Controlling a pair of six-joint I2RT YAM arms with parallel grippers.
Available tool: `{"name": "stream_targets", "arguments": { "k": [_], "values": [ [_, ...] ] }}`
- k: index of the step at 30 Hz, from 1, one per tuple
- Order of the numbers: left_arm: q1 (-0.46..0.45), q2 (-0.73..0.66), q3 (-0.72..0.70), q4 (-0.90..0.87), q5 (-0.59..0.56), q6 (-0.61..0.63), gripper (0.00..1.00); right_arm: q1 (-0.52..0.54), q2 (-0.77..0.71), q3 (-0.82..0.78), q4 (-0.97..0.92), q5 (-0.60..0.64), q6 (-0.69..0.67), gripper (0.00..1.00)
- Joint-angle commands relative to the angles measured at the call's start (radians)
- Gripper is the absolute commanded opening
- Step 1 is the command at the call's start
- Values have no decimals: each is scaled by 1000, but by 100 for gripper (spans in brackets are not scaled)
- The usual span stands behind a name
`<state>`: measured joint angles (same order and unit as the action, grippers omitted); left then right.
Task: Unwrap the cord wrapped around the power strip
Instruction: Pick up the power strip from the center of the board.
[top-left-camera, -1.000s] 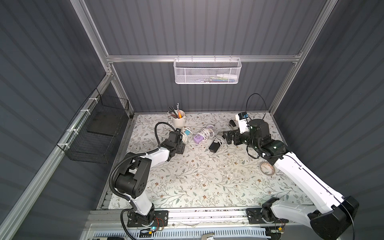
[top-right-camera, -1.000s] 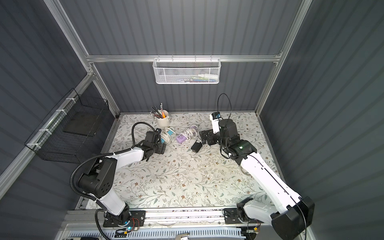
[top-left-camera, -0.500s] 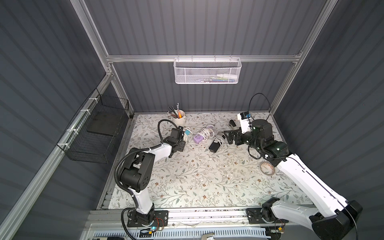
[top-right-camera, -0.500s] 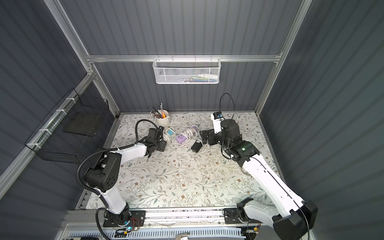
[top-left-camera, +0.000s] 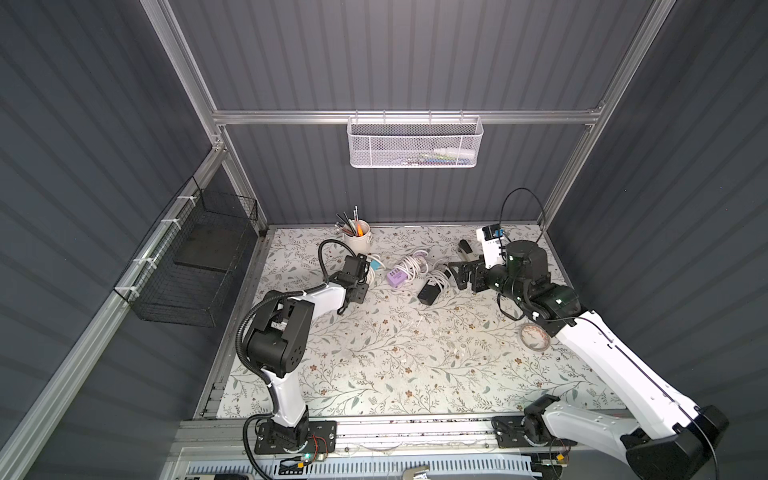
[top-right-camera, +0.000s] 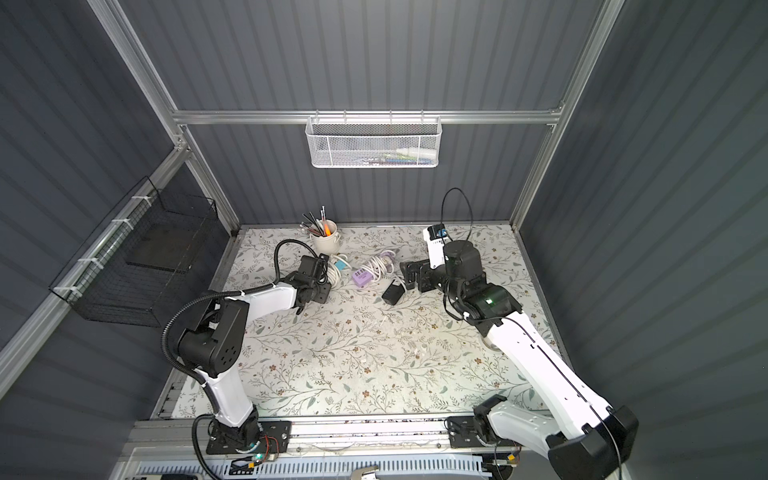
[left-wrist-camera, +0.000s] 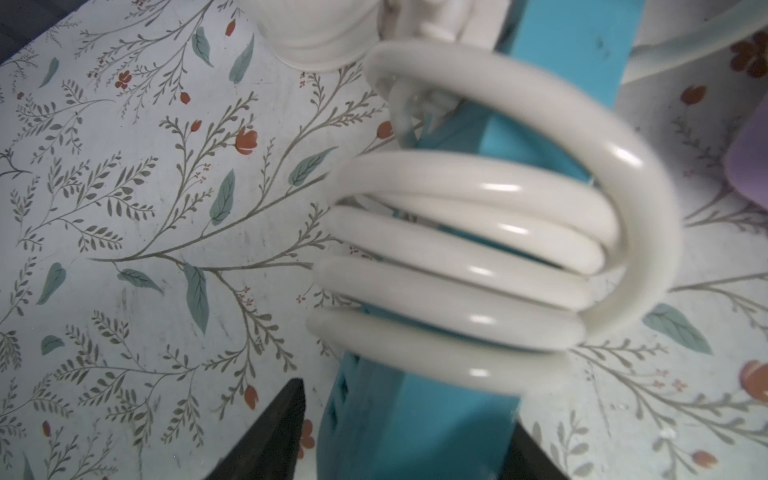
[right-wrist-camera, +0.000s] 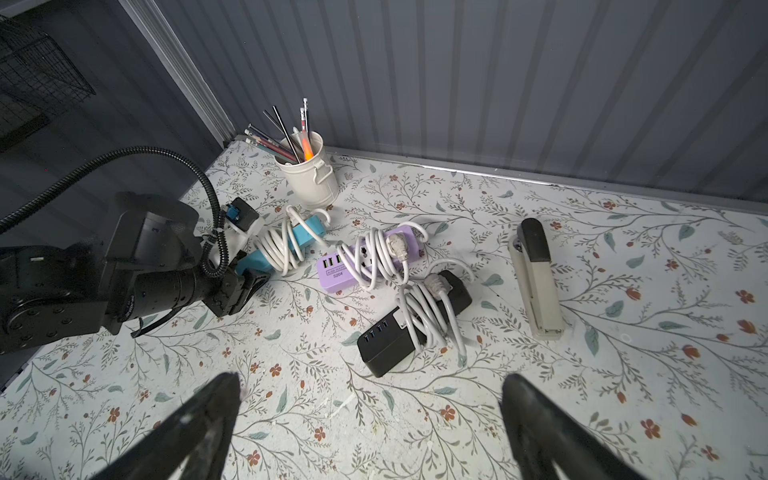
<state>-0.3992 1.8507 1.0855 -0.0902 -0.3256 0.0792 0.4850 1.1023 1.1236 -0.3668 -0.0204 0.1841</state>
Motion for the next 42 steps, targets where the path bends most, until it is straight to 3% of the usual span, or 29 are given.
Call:
{"name": "stream_targets", "arguments": {
  "k": [1, 6, 9, 15, 24, 35, 42],
  "values": [
    [9, 25, 40, -19, -11, 21, 57, -3, -12, -10, 9, -11, 17, 99],
    [13, 36, 50, -20, -9, 27, 33, -5, -16, -12, 11, -12, 18, 99],
    [13, 36, 52, -23, -12, 27, 0, -4, -16, -18, 12, -12, 20, 99],
    [13, -30, 33, -35, -1, 17, 0, -4, -14, -18, 12, -23, 22, 99],
    [-26, -194, 62, -141, 151, 2, 0, -21, 2, -1, 14, -76, 34, 99],
    [-139, -290, 143, -258, 392, 69, 0, -37, 53, 66, -65, -151, -6, 99],
    [-229, -323, 199, -283, 444, 101, 0, -36, 72, 83, -111, -163, -40, 99]
  ]
}}
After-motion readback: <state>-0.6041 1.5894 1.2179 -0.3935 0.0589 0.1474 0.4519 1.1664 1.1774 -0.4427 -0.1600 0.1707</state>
